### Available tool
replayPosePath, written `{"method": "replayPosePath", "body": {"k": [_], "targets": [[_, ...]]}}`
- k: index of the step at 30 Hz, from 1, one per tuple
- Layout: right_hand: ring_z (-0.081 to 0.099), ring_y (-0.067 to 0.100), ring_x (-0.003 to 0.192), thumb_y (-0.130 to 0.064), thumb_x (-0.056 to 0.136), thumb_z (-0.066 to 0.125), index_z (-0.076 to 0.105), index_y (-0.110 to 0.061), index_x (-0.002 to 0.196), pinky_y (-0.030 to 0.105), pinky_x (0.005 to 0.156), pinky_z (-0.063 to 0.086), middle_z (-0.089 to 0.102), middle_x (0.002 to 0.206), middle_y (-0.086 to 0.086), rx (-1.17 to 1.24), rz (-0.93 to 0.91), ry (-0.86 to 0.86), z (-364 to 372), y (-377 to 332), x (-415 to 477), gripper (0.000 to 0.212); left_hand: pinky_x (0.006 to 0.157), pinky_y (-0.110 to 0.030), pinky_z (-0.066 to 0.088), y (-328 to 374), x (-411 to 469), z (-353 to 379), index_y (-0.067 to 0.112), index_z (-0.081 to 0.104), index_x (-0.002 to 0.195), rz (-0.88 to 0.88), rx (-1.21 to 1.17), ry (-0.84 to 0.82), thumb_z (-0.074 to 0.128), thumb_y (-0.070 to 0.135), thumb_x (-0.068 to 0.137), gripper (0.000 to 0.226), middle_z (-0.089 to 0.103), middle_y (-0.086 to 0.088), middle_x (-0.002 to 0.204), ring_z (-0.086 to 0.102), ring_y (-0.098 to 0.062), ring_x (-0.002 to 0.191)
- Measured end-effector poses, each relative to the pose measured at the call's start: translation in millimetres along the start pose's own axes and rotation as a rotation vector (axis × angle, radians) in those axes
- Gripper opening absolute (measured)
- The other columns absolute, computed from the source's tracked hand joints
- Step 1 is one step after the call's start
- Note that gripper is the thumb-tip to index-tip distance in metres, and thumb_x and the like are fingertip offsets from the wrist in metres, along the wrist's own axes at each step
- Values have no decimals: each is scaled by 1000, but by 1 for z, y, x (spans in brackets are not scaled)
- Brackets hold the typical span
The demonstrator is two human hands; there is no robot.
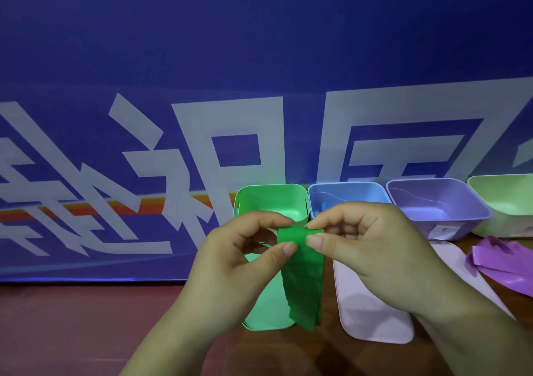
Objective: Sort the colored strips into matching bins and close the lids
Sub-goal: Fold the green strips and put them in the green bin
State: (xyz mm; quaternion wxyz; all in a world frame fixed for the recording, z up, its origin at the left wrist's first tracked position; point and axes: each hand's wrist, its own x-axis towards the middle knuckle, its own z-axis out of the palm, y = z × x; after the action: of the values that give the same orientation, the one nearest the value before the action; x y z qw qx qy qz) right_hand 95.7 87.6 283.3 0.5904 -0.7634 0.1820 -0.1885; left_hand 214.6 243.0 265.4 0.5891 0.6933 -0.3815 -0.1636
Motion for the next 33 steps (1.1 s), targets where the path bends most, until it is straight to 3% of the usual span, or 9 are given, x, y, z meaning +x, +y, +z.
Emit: {"method": "replayPosePath", "body": {"k": [4, 7, 12, 14, 18, 22, 33], "targets": [[72, 19, 76, -13, 77, 80, 78, -20, 83, 25, 74, 57, 76, 78, 4, 46, 63, 2, 0, 0, -1, 10, 85, -40, 58, -3, 0, 0, 28, 75, 99, 61, -63, 30, 79, 22, 74, 25, 71, -4, 101, 69, -30, 95], [71, 13, 72, -12, 78, 79, 77, -19, 85, 21, 73, 56, 76, 78, 6, 84, 98, -13, 0, 0, -1, 10, 79, -30, 57, -2, 1, 0, 21, 77, 91, 89, -80, 45, 80, 12, 72, 21, 73, -6, 94, 70, -25, 88], [72, 19, 76, -14, 78, 79, 78, -20, 85, 27, 76, 57, 76, 79, 7, 71, 93, -7, 0, 1, -1, 10, 67, -21, 57, 8, 2, 2, 15, 79, 79, -58, -213, 64, 79, 8, 62, 19, 74, -10, 75, 69, -15, 69], [72, 23, 79, -14, 78, 79, 78, -21, 85, 28, 77, 57, 75, 79, 7, 49, 75, -4, -1, 1, -1, 10, 65, -21, 58, 13, 3, 2, 15, 79, 77, -104, -221, 75, 78, 9, 59, 19, 74, -12, 71, 70, -15, 66], [67, 14, 71, -13, 78, 79, 77, -20, 84, 21, 72, 54, 74, 79, 8, 34, 65, -21, 0, 2, 0, 10, 70, -24, 60, 15, 4, 1, 17, 79, 76, -122, -169, 80, 78, 15, 59, 17, 76, -8, 73, 73, -20, 73], [69, 21, 75, -14, 81, 77, 76, -21, 87, 27, 76, 55, 74, 80, 10, 41, 59, -40, 0, 2, 0, 9, 73, -26, 60, 15, 4, 0, 18, 80, 77, -122, -140, 79, 78, 17, 61, 16, 77, -5, 77, 74, -20, 77], [71, 10, 78, -2, 75, 82, 77, -23, 86, 19, 72, 55, 75, 85, -5, -3, -126, 1, 4, 2, -2, 25, 70, -24, 59, 13, 6, 0, 15, 79, 79, -170, -189, 96, 78, 19, 61, 19, 75, -9, 76, 72, -21, 74]]}}
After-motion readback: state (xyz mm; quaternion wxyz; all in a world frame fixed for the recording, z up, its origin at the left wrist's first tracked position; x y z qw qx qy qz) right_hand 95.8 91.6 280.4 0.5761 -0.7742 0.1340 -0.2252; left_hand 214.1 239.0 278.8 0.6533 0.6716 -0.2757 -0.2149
